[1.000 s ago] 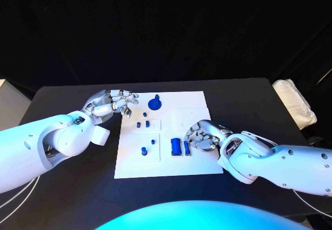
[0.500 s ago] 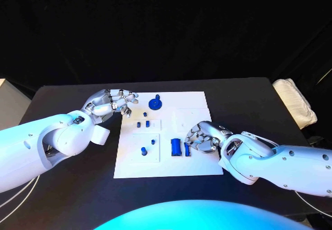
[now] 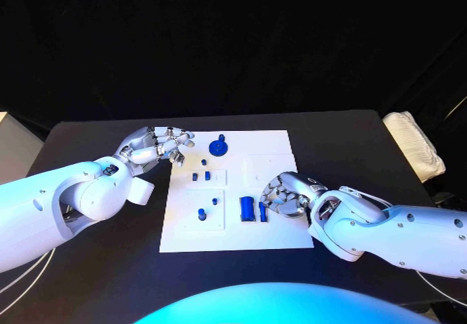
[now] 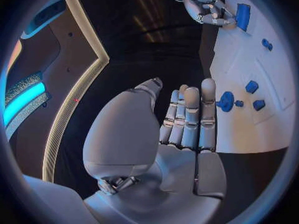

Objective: Assemble the parts on the task board

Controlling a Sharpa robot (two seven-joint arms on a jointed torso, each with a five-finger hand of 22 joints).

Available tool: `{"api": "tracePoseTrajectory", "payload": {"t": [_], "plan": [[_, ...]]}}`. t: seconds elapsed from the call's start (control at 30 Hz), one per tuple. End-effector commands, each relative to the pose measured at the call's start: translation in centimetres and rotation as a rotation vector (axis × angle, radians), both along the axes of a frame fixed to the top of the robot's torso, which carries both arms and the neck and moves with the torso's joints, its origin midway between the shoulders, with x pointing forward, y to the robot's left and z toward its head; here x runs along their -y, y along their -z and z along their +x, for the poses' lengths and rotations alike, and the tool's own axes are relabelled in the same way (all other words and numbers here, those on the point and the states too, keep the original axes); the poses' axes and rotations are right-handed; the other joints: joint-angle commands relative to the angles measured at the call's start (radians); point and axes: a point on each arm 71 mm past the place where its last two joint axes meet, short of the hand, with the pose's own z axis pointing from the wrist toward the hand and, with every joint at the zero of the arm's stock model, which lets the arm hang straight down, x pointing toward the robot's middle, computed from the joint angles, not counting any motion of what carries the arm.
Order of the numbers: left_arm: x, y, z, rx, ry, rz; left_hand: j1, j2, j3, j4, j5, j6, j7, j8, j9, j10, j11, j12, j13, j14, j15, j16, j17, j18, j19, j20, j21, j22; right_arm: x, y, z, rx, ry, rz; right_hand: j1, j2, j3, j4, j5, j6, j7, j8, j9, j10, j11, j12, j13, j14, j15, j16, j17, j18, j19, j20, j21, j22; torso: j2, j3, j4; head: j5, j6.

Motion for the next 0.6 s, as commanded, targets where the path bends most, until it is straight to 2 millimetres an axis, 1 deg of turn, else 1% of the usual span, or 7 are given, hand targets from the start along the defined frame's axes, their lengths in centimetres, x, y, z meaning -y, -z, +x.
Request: {"api": "tracePoseTrajectory", "payload": {"t": [0.03, 0.07, 0.13, 0.2, 0.47, 0.57, 0.6], "plan": [[0.20, -0.04, -0.10, 0.002, 0.019, -0.008, 0.000, 0.011, -0.007, -0.001, 0.002, -0.008, -0.001, 0.007, -0.001, -0.008, -0.001, 0.005, -0.001, 0.003, 0.003, -0.002, 0.000, 0.012, 0.003, 0.001, -0.006, 0.000, -0.16, 0.15, -0.15, 0.006, -0.013, -0.013, -0.013, -0.007, 0.001, -0.007, -0.004, 0.003, 0.003, 0.002, 0.000, 0.104, -0.005, 0.002, 0.263, 0.106, -0.008, 0.006, 0.263, -0.014, 0.027, -0.009, -0.006, 0.133, 0.000, -0.0007, 0.0009, 0.000, 0.000], [0.20, -0.04, -0.10, 0.002, 0.019, -0.007, 0.000, 0.011, -0.007, -0.001, 0.002, -0.008, -0.001, 0.007, -0.001, -0.008, -0.001, 0.005, -0.001, 0.003, 0.003, -0.002, 0.000, 0.012, 0.003, 0.001, -0.006, 0.000, -0.15, 0.15, -0.11, 0.009, -0.008, -0.014, -0.021, -0.015, -0.001, -0.009, -0.012, -0.001, 0.005, 0.000, -0.001, 0.104, -0.003, 0.002, 0.263, 0.106, -0.007, 0.006, 0.263, -0.014, 0.027, -0.010, -0.008, 0.133, 0.000, -0.0007, 0.0008, 0.000, 0.000], [0.21, -0.04, -0.10, 0.001, 0.019, -0.007, -0.001, 0.013, -0.007, -0.001, 0.002, -0.008, 0.000, 0.007, -0.001, -0.008, 0.000, 0.005, -0.001, 0.002, 0.004, -0.003, -0.002, 0.012, 0.003, 0.001, -0.007, -0.002, -0.10, 0.13, -0.03, 0.016, 0.003, -0.017, -0.029, -0.021, -0.004, -0.009, -0.019, -0.002, 0.006, -0.001, -0.001, 0.104, -0.002, 0.002, 0.263, 0.106, -0.006, 0.006, 0.263, -0.014, 0.027, -0.009, -0.008, 0.133, 0.001, -0.0005, 0.0010, 0.000, -0.001], [0.21, -0.03, -0.11, 0.001, 0.020, -0.007, -0.001, 0.013, -0.007, -0.001, 0.002, -0.008, 0.000, 0.007, -0.001, -0.008, 0.000, 0.005, -0.001, 0.002, 0.004, -0.003, -0.002, 0.012, 0.003, 0.001, -0.007, -0.002, -0.06, 0.13, 0.07, 0.025, 0.017, -0.022, -0.042, -0.034, -0.010, -0.009, -0.039, -0.004, 0.008, -0.002, -0.003, 0.104, -0.001, 0.002, 0.263, 0.106, -0.005, 0.006, 0.263, -0.014, 0.026, -0.008, -0.012, 0.133, 0.001, -0.0007, 0.0008, 0.000, -0.001], [0.26, -0.04, -0.11, 0.001, 0.021, -0.008, -0.001, 0.013, -0.007, -0.001, 0.002, -0.008, 0.000, 0.007, -0.001, -0.008, 0.000, 0.005, -0.001, 0.002, 0.004, -0.003, -0.002, 0.012, 0.003, 0.001, -0.007, -0.002, 0.04, 0.15, 0.40, 0.048, 0.061, -0.044, -0.062, -0.061, -0.028, -0.008, -0.052, 0.000, 0.007, 0.000, -0.005, 0.104, -0.001, 0.002, 0.263, 0.106, -0.004, 0.006, 0.263, -0.012, 0.025, -0.007, -0.020, 0.132, 0.001, -0.0001, 0.0009, -0.001, -0.002], [0.29, -0.04, -0.11, 0.001, 0.022, -0.008, -0.001, 0.013, -0.008, -0.001, 0.001, -0.008, 0.000, 0.007, -0.001, -0.008, 0.000, 0.005, -0.001, 0.002, 0.004, -0.003, -0.001, 0.012, 0.003, 0.001, -0.007, -0.001, -0.04, 0.17, 0.49, 0.055, 0.065, -0.052, -0.058, -0.069, -0.032, -0.014, -0.054, 0.001, 0.006, 0.001, -0.005, 0.104, -0.002, 0.002, 0.263, 0.106, -0.004, 0.006, 0.263, -0.012, 0.025, -0.007, -0.022, 0.131, 0.001, 0.0014, 0.0007, 0.002, -0.001], [0.30, -0.03, -0.11, 0.001, 0.022, -0.008, -0.001, 0.013, -0.008, -0.001, 0.001, -0.008, 0.000, 0.007, -0.001, -0.008, 0.000, 0.005, -0.001, 0.002, 0.004, -0.003, -0.001, 0.012, 0.003, 0.001, -0.007, -0.001, -0.06, 0.17, 0.50, 0.056, 0.066, -0.053, -0.055, -0.072, -0.034, -0.016, -0.055, 0.001, 0.006, 0.002, -0.005, 0.104, -0.002, 0.002, 0.263, 0.106, -0.005, 0.006, 0.263, -0.012, 0.025, -0.007, -0.024, 0.131, 0.000, 0.0013, 0.0007, 0.002, -0.001]]}}
